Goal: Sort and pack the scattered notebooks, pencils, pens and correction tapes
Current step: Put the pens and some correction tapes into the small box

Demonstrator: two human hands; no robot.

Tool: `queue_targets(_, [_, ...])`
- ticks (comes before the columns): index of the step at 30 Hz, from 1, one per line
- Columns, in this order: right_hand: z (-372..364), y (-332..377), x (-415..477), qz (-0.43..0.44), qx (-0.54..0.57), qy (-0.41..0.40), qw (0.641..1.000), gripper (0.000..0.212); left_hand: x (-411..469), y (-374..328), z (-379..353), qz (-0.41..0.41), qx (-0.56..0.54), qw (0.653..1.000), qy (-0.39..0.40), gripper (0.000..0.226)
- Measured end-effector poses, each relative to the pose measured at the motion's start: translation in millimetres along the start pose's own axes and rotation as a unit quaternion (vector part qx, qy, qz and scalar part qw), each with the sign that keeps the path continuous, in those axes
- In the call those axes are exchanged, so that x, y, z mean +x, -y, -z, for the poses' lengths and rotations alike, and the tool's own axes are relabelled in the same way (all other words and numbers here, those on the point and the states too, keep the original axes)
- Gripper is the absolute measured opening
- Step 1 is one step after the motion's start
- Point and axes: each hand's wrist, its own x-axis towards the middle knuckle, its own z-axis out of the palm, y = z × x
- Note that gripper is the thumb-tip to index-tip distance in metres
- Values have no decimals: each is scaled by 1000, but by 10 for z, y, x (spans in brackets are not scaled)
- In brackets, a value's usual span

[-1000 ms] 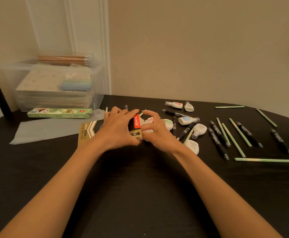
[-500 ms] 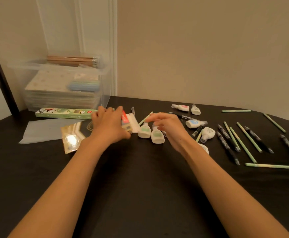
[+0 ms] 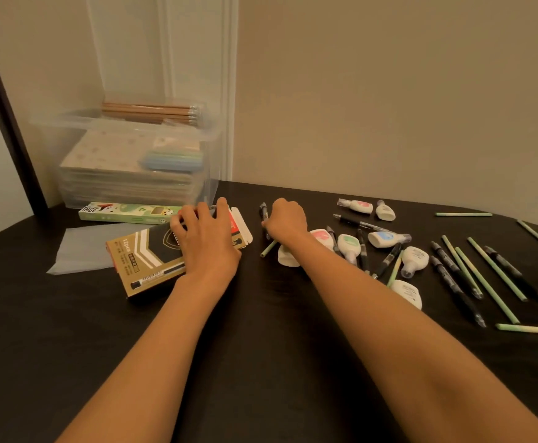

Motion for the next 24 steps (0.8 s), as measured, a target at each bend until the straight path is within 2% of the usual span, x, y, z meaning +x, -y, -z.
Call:
queue_targets(5, [-64, 42, 82, -33, 7, 20, 999, 32, -26, -52, -13, -11, -6, 1000, -17, 85])
queue_targets(7, [-36, 81, 86, -50, 58, 19, 997, 29, -48, -80, -5, -13, -7, 1000, -22, 85])
queue_targets(10, [113, 131, 30, -77, 196, 26, 977, 23, -63, -92, 5, -12, -17, 999, -37, 85])
queue_targets(12, [262, 110, -92, -104, 330, 47, 937, 20, -73, -96, 30, -13, -19, 999, -41, 85])
queue_targets(15, [443, -40, -322, -67, 563, 125, 814, 7, -103, -111, 74, -30, -22, 999, -32, 87])
queue_targets(16, [502, -140, -406, -52, 615, 138, 775, 7, -112, -143, 89, -39, -27, 998, -30, 87])
queue_targets(18, [563, -281, -534, -39, 668, 153, 727, 10, -109, -144, 109, -49, -30, 998, -28, 88])
queue_targets(20, [604, -430, -648, -36, 689, 150, 708, 10, -131, -195, 127, -68, -40, 997, -18, 88])
queue_targets(24, [717, -662, -841, -28, 688, 80, 720, 9, -215, -335, 150, -121, -55, 991, 14, 88])
